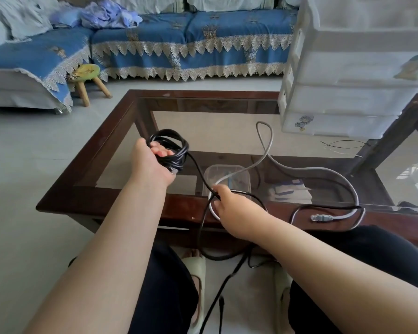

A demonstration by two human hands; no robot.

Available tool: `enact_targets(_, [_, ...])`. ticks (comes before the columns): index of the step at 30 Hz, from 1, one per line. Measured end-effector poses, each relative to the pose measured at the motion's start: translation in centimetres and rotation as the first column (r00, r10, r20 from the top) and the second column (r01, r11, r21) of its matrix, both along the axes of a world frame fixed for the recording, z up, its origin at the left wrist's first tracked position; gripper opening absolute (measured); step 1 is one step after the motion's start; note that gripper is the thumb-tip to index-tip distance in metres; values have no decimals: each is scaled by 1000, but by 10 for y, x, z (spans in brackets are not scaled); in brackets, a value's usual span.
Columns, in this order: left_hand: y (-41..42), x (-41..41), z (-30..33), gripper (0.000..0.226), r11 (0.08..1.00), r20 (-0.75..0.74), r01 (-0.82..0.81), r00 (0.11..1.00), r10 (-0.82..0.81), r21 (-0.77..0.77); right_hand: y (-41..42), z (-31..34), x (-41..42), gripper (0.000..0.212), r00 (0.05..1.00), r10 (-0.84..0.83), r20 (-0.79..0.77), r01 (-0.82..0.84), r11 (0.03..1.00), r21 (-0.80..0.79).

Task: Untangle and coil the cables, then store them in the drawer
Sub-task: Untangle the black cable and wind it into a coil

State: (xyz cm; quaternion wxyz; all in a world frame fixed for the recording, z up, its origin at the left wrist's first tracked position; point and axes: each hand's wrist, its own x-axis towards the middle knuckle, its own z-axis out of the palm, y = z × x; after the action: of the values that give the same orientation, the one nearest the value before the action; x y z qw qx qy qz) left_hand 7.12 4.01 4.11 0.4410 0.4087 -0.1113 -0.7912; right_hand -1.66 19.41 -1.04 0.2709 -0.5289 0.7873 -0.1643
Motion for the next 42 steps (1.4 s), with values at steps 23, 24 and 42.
enact_targets(23, [52, -28, -9, 80, 361, 879, 878, 413, -238, -315, 13, 50, -33, 15, 948, 116, -296, -271, 782, -562])
enact_targets(24, [53, -29, -9, 83, 341, 882, 892, 392, -261, -296, 13, 50, -36, 15, 958, 95, -271, -237, 792, -563])
enact_targets(42, [57, -17, 2, 18, -127, 926, 951, 235, -297, -282, 3, 59, -73, 48, 949, -19, 316, 103, 963, -250])
